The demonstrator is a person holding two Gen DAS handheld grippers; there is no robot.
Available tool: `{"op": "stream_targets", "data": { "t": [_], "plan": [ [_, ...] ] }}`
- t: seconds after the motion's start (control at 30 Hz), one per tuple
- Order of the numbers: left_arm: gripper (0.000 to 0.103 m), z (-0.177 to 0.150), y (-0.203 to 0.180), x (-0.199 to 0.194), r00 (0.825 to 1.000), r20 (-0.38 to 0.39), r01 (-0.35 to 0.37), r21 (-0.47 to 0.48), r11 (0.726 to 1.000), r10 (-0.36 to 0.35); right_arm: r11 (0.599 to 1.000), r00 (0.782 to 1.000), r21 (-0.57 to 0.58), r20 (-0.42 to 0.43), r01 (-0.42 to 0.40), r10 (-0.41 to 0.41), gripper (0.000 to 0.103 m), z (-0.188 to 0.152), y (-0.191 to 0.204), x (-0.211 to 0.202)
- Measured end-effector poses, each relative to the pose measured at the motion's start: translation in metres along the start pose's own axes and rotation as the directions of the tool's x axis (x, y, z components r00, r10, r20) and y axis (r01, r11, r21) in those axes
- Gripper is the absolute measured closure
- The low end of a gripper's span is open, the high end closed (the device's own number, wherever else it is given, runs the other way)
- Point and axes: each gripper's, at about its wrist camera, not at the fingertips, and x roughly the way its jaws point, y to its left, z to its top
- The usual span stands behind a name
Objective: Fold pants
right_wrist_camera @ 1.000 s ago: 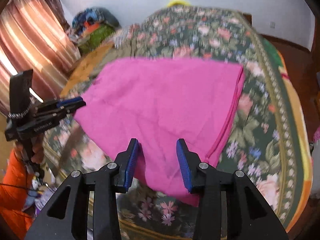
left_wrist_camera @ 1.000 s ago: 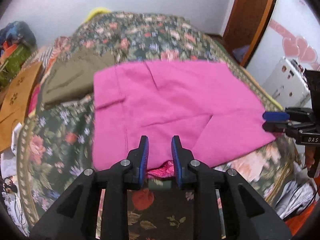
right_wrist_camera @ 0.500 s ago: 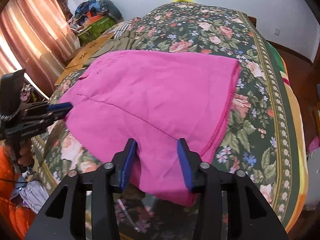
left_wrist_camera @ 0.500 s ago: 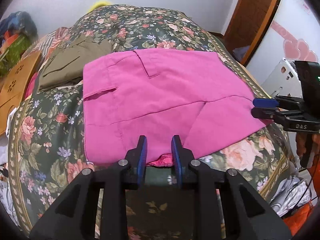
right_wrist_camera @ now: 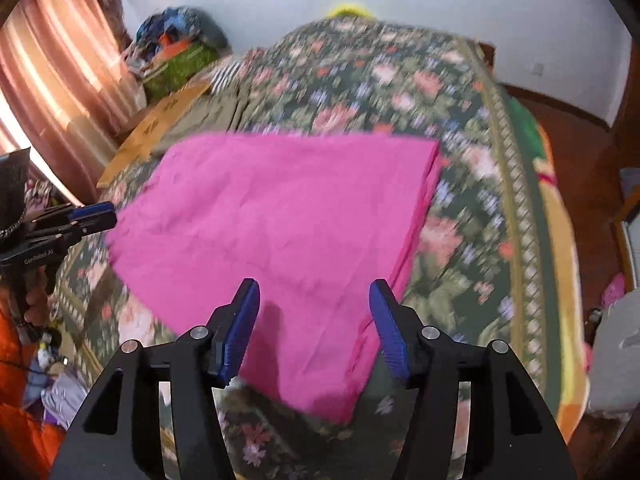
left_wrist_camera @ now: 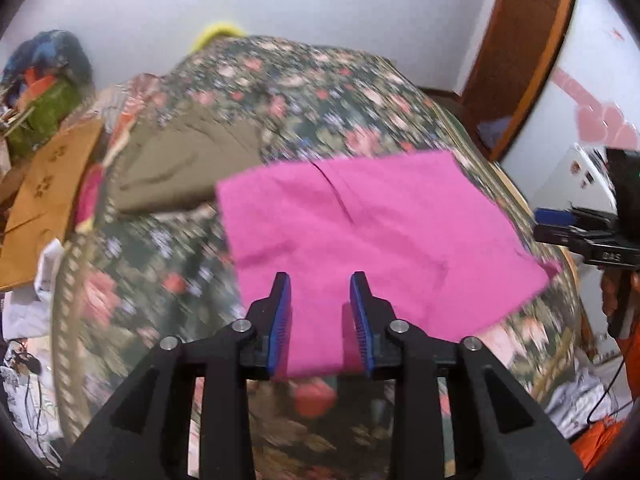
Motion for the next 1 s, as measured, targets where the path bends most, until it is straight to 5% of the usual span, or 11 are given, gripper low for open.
{"op": "stream_targets", "data": {
  "t": [0.17,0.43,0.7,0.77,1.0],
  "plan": [
    [0.070,0.032,0.037,0.013,0.998,0.038,-0.043,-0.063,0.997,0.046,0.999,0.997,0.019,0.063,0.049,-0.050,0.050,0.028,-0.018,-0.008],
    [0.070,0.061,0.071,0.069,0.999,-0.033,-0.041,-0.122,0.992,0.038,0.992,0.990,0.043,0.078,0.115,-0.118,0.050,0.069,-0.050,0.012],
    [0.068,0.070,0.081,0.111,0.994,-0.107,-0.004,-0.137,0.991,-0.011,0.991,0.993,0.078,0.031,0.111,-0.114,0.050,0.091,-0.077,0.058],
    [0.052,0.069,0.082,0.117,0.993,-0.117,-0.005,-0.141,0.990,-0.011,0.992,0.996,0.091,0.003,0.091,-0.091,0.050,0.094,-0.083,0.074],
    [0.050,0.066,0.079,0.130,0.992,-0.123,0.015,-0.121,0.993,-0.030,0.989,0.997,0.133,-0.059,0.059,-0.052,0.056,0.095,-0.096,0.114]
  ]
}}
